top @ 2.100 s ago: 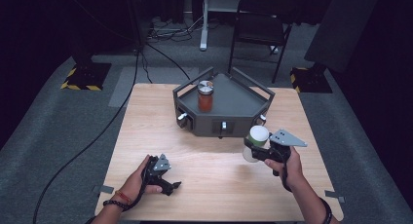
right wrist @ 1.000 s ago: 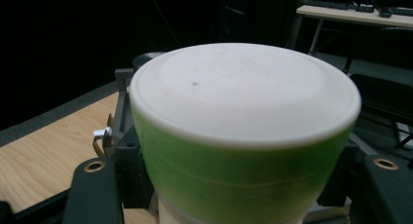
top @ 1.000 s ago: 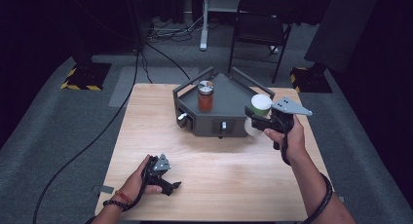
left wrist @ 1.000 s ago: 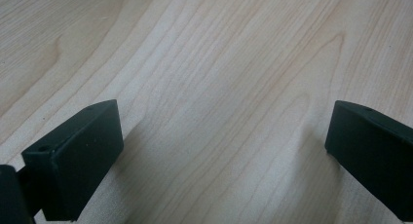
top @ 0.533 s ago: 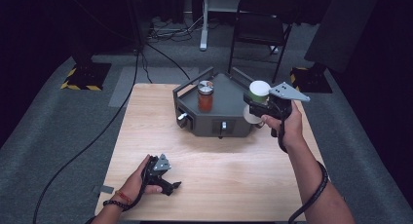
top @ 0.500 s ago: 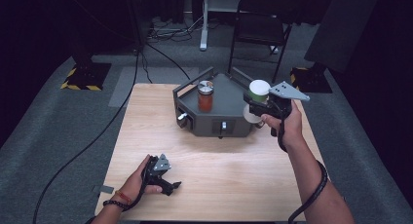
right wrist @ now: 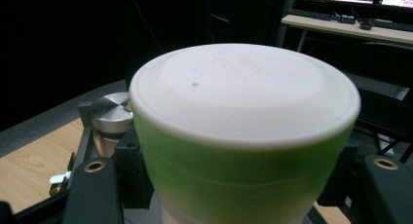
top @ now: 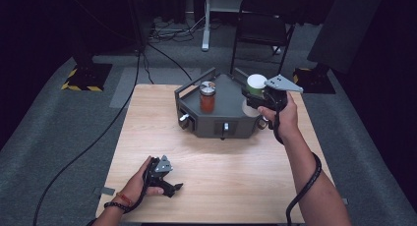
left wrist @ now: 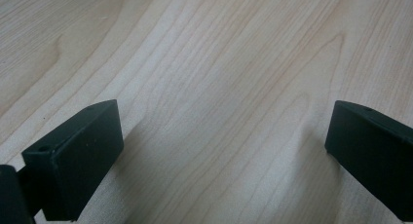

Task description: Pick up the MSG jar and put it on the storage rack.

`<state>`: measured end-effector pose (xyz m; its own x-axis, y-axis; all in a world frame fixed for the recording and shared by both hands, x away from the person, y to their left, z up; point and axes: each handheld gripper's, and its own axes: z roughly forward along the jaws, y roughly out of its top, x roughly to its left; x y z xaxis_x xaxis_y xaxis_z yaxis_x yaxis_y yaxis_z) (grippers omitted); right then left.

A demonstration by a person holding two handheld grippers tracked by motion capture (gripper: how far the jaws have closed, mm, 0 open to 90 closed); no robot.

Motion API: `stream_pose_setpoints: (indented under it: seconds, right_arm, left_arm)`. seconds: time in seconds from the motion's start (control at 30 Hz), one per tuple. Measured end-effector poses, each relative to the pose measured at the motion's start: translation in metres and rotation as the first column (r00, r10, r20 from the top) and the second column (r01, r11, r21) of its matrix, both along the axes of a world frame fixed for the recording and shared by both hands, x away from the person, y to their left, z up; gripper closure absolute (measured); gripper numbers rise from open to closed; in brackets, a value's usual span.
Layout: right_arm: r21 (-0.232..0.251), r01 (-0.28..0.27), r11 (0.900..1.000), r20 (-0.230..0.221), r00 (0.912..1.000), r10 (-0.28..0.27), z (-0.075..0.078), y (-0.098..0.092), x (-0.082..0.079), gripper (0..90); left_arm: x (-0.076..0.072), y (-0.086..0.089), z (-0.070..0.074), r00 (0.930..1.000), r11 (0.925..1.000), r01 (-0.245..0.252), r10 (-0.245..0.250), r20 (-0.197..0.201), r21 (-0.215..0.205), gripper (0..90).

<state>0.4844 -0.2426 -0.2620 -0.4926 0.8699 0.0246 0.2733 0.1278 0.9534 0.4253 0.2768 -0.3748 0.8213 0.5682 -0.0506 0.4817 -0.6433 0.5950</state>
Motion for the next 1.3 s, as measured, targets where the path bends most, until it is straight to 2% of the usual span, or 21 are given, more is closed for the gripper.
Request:
stream_pose_setpoints:
  seconds: [0.2,0.5,0.77,1.3]
  right_arm:
    - [-0.019,0.009,1.0,0.002,1.0,-0.009,-0.004,0.007,0.01,33.1]
    - [-0.007,0.026,1.0,-0.006,0.9996,-0.026,-0.012,0.016,0.026,33.1]
    - [-0.024,0.046,0.999,-0.019,0.9987,-0.046,-0.025,0.026,0.04,33.1]
    - [-0.015,0.045,0.999,-0.057,0.9974,-0.046,-0.046,0.036,0.052,33.0]
  left_arm:
    - [0.0,0.0,0.0,1.0,1.0,-0.001,0.001,-0.001,0.0,0.1]
    - [0.0,0.0,0.0,1.0,1.0,0.0,0.0,0.0,0.0,0.1]
    - [0.0,0.0,0.0,1.0,1.0,-0.001,0.001,0.001,0.001,0.1]
    - [0.0,0.0,0.0,1.0,1.0,0.0,0.0,0.001,0.001,0.1]
